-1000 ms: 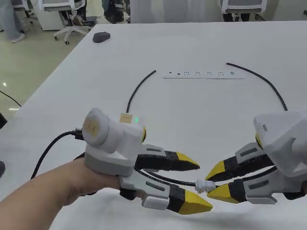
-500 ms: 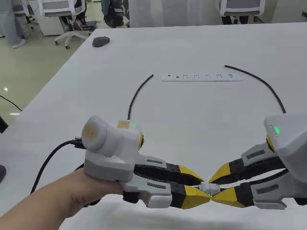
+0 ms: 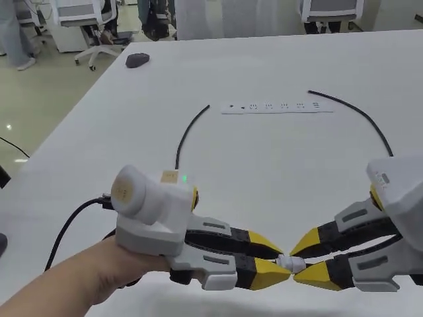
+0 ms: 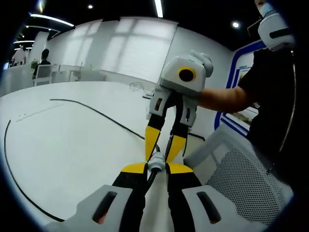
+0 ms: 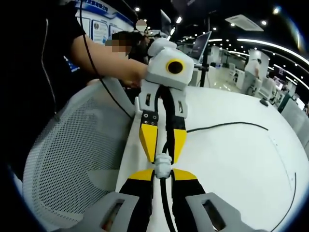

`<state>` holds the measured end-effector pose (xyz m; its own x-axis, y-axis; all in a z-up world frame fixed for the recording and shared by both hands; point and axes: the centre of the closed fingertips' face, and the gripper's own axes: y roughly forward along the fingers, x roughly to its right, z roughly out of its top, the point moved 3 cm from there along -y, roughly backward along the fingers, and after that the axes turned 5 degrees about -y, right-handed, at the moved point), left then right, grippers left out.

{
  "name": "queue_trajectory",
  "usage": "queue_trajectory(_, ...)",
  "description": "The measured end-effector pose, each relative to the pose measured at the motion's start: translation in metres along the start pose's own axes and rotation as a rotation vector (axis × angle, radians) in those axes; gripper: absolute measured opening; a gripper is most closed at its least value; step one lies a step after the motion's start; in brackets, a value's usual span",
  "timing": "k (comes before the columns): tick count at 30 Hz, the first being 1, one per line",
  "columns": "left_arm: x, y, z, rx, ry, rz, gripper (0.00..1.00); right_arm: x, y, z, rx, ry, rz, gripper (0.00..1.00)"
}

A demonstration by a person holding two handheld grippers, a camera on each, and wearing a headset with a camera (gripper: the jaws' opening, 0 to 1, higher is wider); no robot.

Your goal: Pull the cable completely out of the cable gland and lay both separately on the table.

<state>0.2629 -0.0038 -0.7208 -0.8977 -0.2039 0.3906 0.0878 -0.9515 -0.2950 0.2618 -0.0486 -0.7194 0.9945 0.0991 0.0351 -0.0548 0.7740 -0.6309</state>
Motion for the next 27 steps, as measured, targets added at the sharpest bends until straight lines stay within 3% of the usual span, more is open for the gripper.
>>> queue_trajectory(1,0.000,0.000,0.001,0.000,0.013,0.004,0.15,0.001,0.000,0.000,0.004,0.022,-0.002,0.08)
queue_trajectory(4,0.004,0.000,0.001,-0.030,0.146,0.002,0.15,-0.002,-0.001,0.001,0.054,0.198,0.077,0.09)
queue_trajectory(5,0.006,0.000,0.001,-0.041,0.174,-0.002,0.15,-0.002,-0.001,0.002,0.061,0.215,0.090,0.09)
queue_trajectory(7,0.008,0.002,0.001,-0.059,0.191,-0.002,0.15,-0.001,-0.002,0.000,0.080,0.290,0.129,0.08)
queue_trajectory(13,0.007,0.000,0.006,-0.049,0.195,0.010,0.14,0.001,-0.003,0.003,0.099,0.326,0.124,0.08)
queue_trajectory(20,0.003,0.000,0.004,-0.049,0.159,0.022,0.14,-0.002,-0.001,0.004,0.078,0.211,0.058,0.07)
queue_trajectory(22,0.002,-0.001,0.004,-0.039,0.100,0.020,0.14,-0.004,-0.002,0.005,0.066,0.189,0.046,0.07)
queue_trajectory(24,0.000,-0.003,0.005,-0.018,0.071,0.018,0.14,-0.002,-0.003,0.007,0.059,0.122,-0.001,0.06)
queue_trajectory(27,-0.003,-0.004,0.007,0.019,-0.038,0.018,0.14,-0.001,-0.005,0.010,0.036,-0.001,-0.075,0.06)
